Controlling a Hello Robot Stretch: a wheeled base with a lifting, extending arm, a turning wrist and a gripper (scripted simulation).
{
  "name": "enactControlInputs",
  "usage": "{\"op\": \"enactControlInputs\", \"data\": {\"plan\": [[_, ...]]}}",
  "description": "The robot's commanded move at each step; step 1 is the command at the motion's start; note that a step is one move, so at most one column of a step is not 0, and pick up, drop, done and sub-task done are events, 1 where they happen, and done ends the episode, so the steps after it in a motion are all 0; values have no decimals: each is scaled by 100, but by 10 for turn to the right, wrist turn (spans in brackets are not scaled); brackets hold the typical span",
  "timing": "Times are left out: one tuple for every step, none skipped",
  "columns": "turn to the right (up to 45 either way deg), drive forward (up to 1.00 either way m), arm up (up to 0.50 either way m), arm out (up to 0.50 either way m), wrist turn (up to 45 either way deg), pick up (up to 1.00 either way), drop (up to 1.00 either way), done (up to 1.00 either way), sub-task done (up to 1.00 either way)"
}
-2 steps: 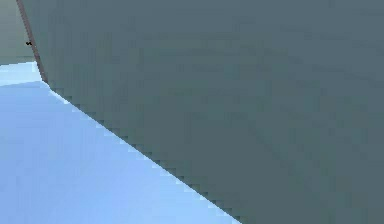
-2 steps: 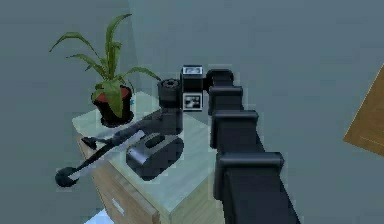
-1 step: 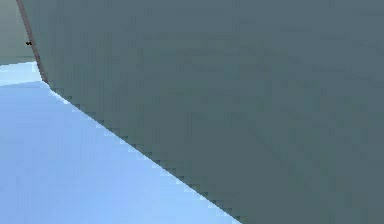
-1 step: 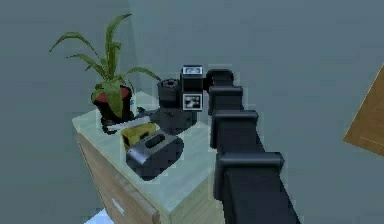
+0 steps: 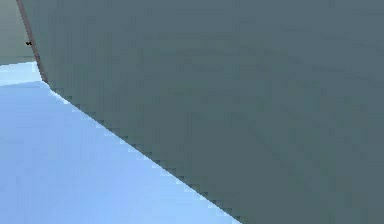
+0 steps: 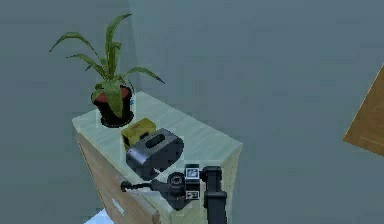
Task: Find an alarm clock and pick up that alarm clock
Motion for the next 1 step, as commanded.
{"op": "enactControlInputs", "data": {"plan": [[0,0,0,0,0,100,0,0,0]]}}
